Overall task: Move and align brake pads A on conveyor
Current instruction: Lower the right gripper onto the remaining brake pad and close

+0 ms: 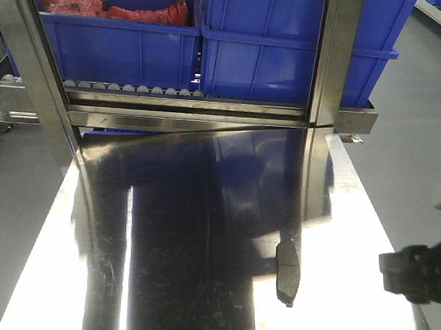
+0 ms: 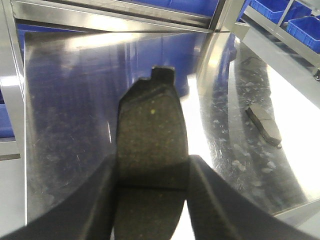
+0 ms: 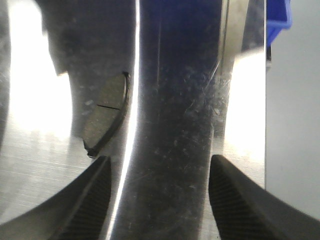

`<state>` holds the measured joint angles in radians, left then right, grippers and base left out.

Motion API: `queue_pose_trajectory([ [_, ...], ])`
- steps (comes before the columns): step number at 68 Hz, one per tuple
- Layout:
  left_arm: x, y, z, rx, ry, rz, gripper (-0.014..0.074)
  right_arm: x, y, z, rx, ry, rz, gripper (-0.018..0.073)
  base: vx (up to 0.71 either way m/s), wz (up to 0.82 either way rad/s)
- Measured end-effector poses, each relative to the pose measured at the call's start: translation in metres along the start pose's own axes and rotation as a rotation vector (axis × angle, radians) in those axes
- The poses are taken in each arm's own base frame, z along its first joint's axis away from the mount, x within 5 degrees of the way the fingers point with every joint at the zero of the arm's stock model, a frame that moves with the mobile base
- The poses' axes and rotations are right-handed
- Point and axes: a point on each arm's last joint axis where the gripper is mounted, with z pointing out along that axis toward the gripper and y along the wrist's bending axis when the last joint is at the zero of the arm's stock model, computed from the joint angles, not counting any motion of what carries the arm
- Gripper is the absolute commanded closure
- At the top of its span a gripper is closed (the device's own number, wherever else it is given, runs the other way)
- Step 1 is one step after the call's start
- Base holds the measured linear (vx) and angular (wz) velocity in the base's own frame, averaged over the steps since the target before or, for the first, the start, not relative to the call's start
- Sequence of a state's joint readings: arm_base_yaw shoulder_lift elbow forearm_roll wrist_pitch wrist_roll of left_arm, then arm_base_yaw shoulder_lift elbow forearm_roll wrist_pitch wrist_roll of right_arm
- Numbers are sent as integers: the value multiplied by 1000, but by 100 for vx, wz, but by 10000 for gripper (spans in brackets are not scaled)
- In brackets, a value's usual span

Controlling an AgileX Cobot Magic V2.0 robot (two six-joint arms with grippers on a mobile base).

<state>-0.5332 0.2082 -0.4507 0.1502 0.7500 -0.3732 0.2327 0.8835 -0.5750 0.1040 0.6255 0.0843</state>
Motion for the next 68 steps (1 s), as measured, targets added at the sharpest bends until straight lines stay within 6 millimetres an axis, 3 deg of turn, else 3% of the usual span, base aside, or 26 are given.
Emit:
queue_pose_trajectory([
  [18, 0, 0, 0, 0, 0, 0, 602, -34, 3, 57, 35, 232, 28, 148, 0, 0],
  [26, 0, 0, 0, 0, 0, 0, 602, -47, 13, 79, 30, 319, 7, 148, 0, 0],
  [45, 0, 0, 0, 0, 0, 0, 602, -53, 64, 124, 23, 412, 7, 148, 0, 0],
  [68, 0, 0, 0, 0, 0, 0, 602, -58, 86, 166, 145, 502, 54, 143, 0, 0],
])
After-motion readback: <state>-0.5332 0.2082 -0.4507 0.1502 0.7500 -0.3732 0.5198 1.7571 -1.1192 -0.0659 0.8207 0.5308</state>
